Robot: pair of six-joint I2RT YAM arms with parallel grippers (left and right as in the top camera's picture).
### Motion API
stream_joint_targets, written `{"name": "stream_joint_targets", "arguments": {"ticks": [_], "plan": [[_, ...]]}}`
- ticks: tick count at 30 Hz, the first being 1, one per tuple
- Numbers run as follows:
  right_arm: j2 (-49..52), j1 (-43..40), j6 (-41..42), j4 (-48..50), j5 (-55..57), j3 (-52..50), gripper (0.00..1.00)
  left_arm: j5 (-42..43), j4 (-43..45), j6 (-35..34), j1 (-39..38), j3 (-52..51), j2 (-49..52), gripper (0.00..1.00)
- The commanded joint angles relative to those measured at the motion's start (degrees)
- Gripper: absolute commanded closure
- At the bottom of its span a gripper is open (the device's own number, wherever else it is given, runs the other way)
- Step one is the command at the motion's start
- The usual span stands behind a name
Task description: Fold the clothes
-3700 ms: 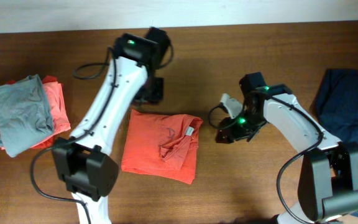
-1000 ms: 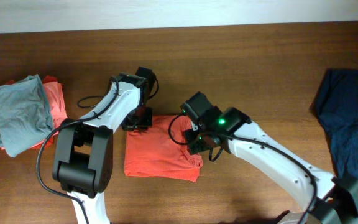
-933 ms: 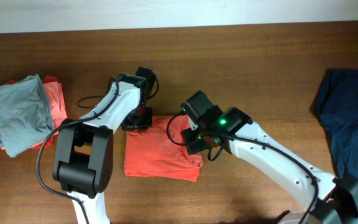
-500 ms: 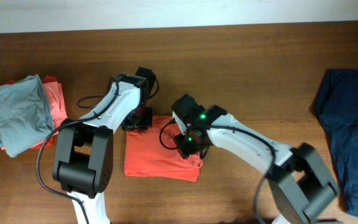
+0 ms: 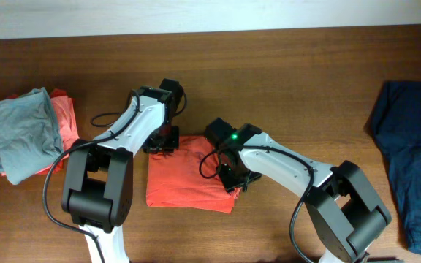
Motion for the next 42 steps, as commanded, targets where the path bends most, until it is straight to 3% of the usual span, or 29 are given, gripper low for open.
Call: {"name": "stream_joint_targets", "arguments": {"ticks": [1,10,17,23,28,42], "plan": [[0.3,-0.3,4.5,-1.8,6.0,0.1,0.47,0.2,-0.5,0.9,0.1,-0.5,0.0,0.66],[-0.3,-0.3,8.8,-4.5,9.6,0.1,0.47,1.1,-2.9,1.4,0.1,-0.4,-0.7,0.66],[-8.4,-2.0,9.2,-4.7,10.0,0.2,0.47,1.1,-5.6,1.4,0.1,1.8,-9.1,0.66],[-16.7,-5.1,0.3,-5.0,-4.1,0.2,0.43,1.6,5.1,7.5,0.1,2.6,-14.6,0.50],[-16.9,-4.2,-0.1,-5.0,-15.1,-0.2,0.44,8.3,13.6,17.6,0.4,2.5,-12.0,0.48],[-12.7,2.8,2.2,-1.4,-18.2,-5.0,0.43,8.7,15.2,18.7,0.9,2.5,0.2,0.49]]}}
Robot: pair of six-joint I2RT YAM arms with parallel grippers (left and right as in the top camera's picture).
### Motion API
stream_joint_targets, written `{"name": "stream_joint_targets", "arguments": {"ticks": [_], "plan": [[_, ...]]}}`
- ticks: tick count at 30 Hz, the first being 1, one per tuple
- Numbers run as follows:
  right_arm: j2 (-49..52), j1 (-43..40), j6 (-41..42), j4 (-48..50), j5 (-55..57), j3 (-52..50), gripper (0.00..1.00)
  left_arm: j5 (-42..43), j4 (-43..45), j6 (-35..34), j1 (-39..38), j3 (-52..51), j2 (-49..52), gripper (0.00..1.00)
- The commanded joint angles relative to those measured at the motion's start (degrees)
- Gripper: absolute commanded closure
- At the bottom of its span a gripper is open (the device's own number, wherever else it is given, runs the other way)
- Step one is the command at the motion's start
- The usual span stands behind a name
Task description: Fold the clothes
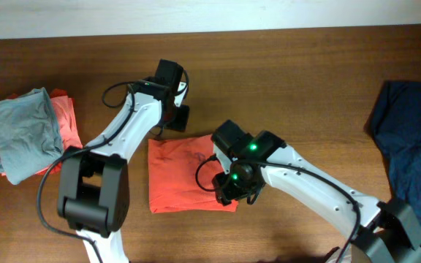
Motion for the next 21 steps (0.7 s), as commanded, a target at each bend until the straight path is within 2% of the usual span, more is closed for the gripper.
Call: {"name": "stream_joint_targets", "arguments": {"ticks": [1,9,14,19,21], "plan": [[1.1,0.8,1.7,2.1,-1.1,-2.4,0.42,0.9,-1.2,1.7,0.5,0.0,2.4,0.49],[5.4,0.8,2.1,9.0,-8.4,-9.2,0.42,0.9,-6.8,1.7,0.5,0.0,5.1,0.49],[7.7,0.8,2.1,10.9,-7.3,-9.6,0.41,1.6,-10.4,1.7,0.5,-0.5,6.6,0.50],[7.8,-0.3,2.1,12.3,1.2,-9.6,0.41,1.6,-18.6,1.7,0.4,-0.7,6.8,0.68],[7.8,-1.7,2.1,12.3,3.8,-9.6,0.41,1.6,-20.9,1.7,0.4,-0.7,6.8,0.71]]}}
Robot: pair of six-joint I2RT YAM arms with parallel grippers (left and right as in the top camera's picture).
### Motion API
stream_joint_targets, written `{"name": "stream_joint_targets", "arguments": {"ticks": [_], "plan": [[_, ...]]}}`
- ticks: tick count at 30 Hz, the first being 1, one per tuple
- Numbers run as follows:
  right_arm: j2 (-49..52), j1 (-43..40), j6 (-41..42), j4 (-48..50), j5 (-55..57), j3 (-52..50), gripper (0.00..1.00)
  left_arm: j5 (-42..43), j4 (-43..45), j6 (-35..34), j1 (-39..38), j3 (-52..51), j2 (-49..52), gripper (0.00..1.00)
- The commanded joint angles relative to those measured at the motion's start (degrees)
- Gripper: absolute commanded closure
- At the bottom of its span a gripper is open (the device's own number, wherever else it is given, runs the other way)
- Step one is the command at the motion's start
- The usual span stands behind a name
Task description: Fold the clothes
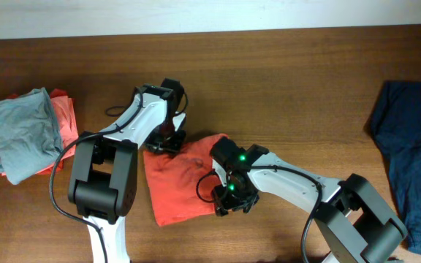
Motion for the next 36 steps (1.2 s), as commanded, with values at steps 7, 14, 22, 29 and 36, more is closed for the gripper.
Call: {"name": "stream_joint_targets", "arguments": {"ticks": [7,14,22,29,36], "plan": [[0.3,-10.6,-5.0,5.8,11.3,-0.1,0.41,4.0,-8.0,0.1,0.3,-1.1,1.0,0.79],[0.3,-15.3,-11.0,10.1,9.8,0.7,0.41,14.8,-10.2,0.1,0.3,-1.9,1.0,0.86],[0.3,-15.3,-11.4,7.0,-0.5,3.5,0.35,16.0,-8.8,0.1,0.3,-1.9,0.9,0.88],[0.3,-15.3,-11.4,6.3,-9.9,3.7,0.56,12.3,-7.9,0.1,0.5,-1.9,0.9,0.88],[0.3,-15.4,-11.3,-4.6,-4.8,3.7,0.90,11.9,-7.3,0.1,0.5,-1.9,0.9,0.88]]}}
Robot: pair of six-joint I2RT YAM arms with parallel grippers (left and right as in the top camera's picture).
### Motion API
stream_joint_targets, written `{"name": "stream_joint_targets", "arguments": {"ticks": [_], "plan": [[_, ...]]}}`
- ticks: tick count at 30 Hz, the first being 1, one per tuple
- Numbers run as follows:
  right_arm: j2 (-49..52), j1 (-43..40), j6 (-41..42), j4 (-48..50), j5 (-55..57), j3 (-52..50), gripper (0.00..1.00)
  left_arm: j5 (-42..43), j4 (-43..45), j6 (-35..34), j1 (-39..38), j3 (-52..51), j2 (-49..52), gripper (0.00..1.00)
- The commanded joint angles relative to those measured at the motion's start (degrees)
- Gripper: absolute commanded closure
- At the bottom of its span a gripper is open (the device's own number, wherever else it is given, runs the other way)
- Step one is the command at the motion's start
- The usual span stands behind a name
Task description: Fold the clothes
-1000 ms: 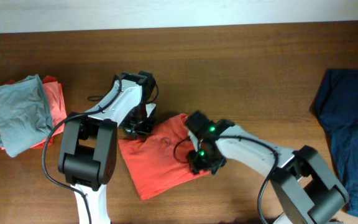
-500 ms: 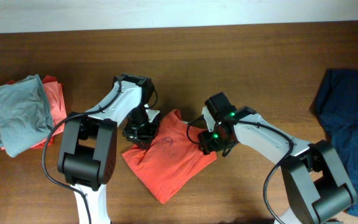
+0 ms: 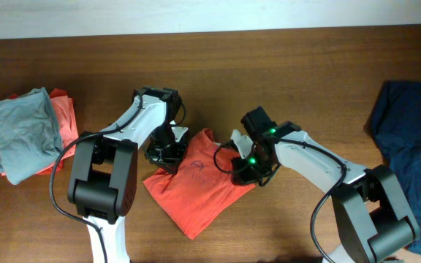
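A folded orange shirt (image 3: 199,183) lies on the wooden table (image 3: 305,80), turned so it sits as a diamond with one corner toward the front edge. My left gripper (image 3: 164,156) is down on the shirt's upper-left edge. My right gripper (image 3: 244,172) is on its right corner. Each seems shut on the cloth, though the wrists hide the fingertips from above.
A pile of folded clothes, grey (image 3: 22,131) on top of orange, sits at the far left. A crumpled dark blue garment (image 3: 414,153) lies at the right edge. The table's back edge meets a white wall at the top.
The orange shirt has turned further and shifted right. My right gripper went from the shirt's lower-right corner up and to the right. My left gripper moved slightly toward the front, staying on the cloth.
Both grippers were first on the squarely lying folded shirt. Then the left gripper was off the cloth, behind it, while the right stayed at the lower-right corner. Then the left was back on the upper-left corner and the shirt tilted. Now it lies as a diamond.
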Motion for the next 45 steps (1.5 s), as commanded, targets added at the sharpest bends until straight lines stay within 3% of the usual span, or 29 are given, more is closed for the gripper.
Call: {"name": "stream_joint_targets", "arguments": {"ticks": [1,6,10,11,14,16,18,24,29,30,32,34,38,42,45], "plan": [[0.3,-0.3,-0.3,-5.2,3.4,0.7,0.90,-0.7,0.6,0.1,0.3,-0.5,0.9,0.88],[0.3,-0.3,-0.2,-12.2,7.0,0.7,0.83,-1.1,0.7,0.1,0.3,-0.5,0.9,0.87],[0.3,-0.3,0.1,-10.8,7.9,0.7,0.80,-1.1,0.8,0.1,0.3,-0.5,0.9,0.88],[0.3,-0.3,0.0,-9.5,8.0,0.7,0.76,-1.1,0.8,0.1,0.3,-0.5,0.9,0.88],[0.3,-0.3,1.3,-3.4,11.9,0.7,0.47,-1.1,0.8,0.1,0.3,-0.5,0.9,0.88],[0.3,-0.3,2.2,0.5,14.1,0.7,0.33,-1.1,0.8,0.1,0.3,-0.5,0.9,0.87],[0.3,-0.3,2.2,3.2,14.3,0.7,0.33,-1.1,0.8,0.1,0.3,-0.5,0.9,0.87],[0.3,-0.3,2.2,7.1,14.3,0.5,0.43,-1.1,0.8,0.1,0.3,-0.5,0.9,0.87],[0.3,-0.1,2.6,8.9,12.8,0.0,0.44,-1.1,0.8,0.1,0.3,-0.5,0.9,0.87],[0.3,-0.1,2.6,9.0,11.4,0.0,0.50,-1.1,0.8,0.1,0.3,-0.5,0.9,0.87],[0.3,-0.1,2.6,9.1,8.2,0.0,0.80,-1.1,0.8,0.1,0.3,-0.5,0.9,0.87],[0.3,-0.1,2.6,8.2,6.6,0.0,0.96,-1.1,0.8,0.1,0.3,-0.5,0.9,0.87],[0.0,-0.7,2.4,2.3,6.3,0.3,0.96,-1.1,0.8,0.2,0.3,-0.5,0.9,0.87],[-0.6,-4.0,1.7,-13.2,6.3,1.9,0.96,-2.2,0.8,0.2,0.3,-0.5,0.9,0.87],[-0.6,-6.4,-2.2,-19.1,6.7,1.9,0.94,-2.4,0.8,0.2,0.3,-0.5,0.9,0.87]]}}
